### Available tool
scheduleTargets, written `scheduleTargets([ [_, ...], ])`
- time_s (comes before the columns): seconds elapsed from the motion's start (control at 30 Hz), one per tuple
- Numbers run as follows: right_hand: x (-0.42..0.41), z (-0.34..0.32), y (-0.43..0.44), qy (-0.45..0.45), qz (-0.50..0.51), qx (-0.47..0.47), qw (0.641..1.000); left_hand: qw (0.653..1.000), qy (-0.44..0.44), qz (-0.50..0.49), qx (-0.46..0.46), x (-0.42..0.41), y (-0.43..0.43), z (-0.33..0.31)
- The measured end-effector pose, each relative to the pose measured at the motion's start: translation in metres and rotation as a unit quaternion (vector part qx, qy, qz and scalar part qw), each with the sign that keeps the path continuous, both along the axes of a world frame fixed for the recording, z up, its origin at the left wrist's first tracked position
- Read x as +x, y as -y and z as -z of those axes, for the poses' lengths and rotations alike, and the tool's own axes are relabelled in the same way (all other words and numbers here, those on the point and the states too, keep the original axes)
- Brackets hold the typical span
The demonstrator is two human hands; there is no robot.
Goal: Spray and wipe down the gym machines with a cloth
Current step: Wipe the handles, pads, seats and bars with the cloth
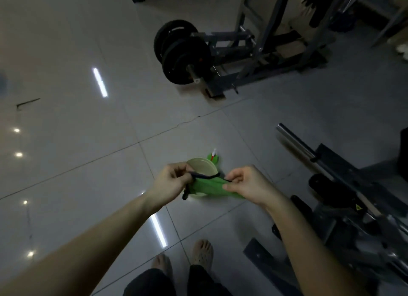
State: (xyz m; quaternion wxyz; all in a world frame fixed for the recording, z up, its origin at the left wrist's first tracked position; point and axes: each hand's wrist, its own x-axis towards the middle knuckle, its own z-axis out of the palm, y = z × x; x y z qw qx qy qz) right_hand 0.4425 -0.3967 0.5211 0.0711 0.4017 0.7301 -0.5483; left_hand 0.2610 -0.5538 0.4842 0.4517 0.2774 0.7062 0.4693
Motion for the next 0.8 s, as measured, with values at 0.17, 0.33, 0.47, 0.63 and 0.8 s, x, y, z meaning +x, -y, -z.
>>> scheduleTargets([
  [0.17,-0.015,0.029,-0.014,-0.027,0.08,0.002,0.996,0.993,-0.068,0.089,-0.044,-0.039,-0.019,0.044],
  [0.33,-0.031,0.096,-0.038,0.008,0.139,0.091,0.986,0.976,-0.124,0.152,-0.091,-0.078,-0.046,0.098],
  [0.47,-0.042,0.153,-0.061,-0.006,0.205,0.033,0.978,0.919,-0.172,0.318,-0.157,-0.086,-0.065,0.148],
  [0.63,-0.04,0.227,-0.087,-0.014,0.256,-0.008,0.967,0.837,-0.282,0.371,-0.288,-0.081,-0.087,0.228],
  [0.8,-0.045,0.284,-0.115,-0.047,0.337,-0.08,0.937,0.867,-0.383,0.197,-0.252,-0.073,-0.109,0.292],
])
